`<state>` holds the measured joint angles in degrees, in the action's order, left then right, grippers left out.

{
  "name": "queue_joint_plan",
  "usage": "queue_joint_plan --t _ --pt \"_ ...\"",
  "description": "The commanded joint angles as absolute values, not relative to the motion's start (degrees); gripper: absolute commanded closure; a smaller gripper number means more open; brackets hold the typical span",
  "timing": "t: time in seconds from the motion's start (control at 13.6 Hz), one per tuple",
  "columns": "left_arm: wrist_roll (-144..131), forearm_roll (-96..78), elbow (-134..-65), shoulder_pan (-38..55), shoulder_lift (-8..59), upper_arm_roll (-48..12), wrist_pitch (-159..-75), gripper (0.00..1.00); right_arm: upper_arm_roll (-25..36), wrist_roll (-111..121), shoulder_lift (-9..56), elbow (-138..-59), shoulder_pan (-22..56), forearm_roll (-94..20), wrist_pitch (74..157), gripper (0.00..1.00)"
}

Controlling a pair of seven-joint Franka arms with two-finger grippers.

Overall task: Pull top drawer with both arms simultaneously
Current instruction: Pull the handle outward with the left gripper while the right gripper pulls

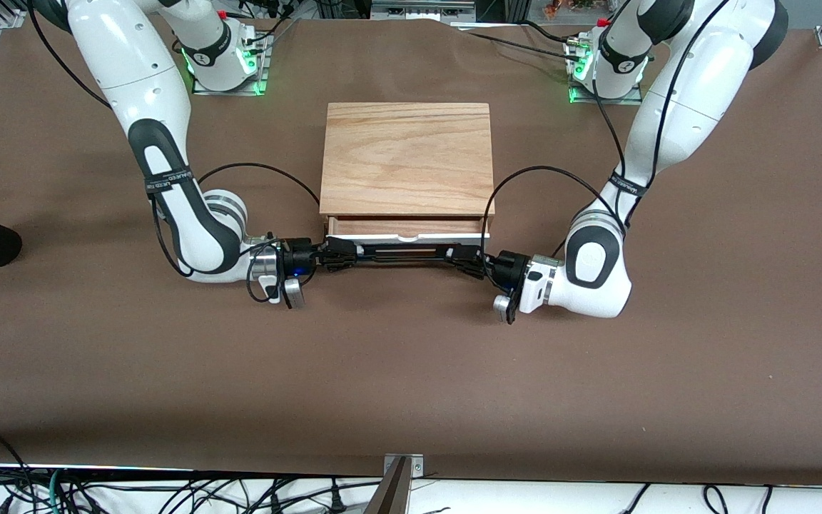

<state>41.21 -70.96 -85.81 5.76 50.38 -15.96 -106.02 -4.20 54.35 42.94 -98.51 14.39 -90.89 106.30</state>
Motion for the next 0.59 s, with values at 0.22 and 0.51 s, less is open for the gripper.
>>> queue_joint_plan --t 0.22,0.51 --pt "36.66 -70.23 -79.38 6.24 53.96 -15.21 -110.39 0.78 -4.48 52.66 46.23 -90.98 14.06 -91.41 107.31 0.94" --pt "35.51 -70.14 -75.51 6.59 56.16 -15.21 -111.00 0.78 -4.39 49.39 48.33 -86.76 13.98 -91.23 108.63 0.94"
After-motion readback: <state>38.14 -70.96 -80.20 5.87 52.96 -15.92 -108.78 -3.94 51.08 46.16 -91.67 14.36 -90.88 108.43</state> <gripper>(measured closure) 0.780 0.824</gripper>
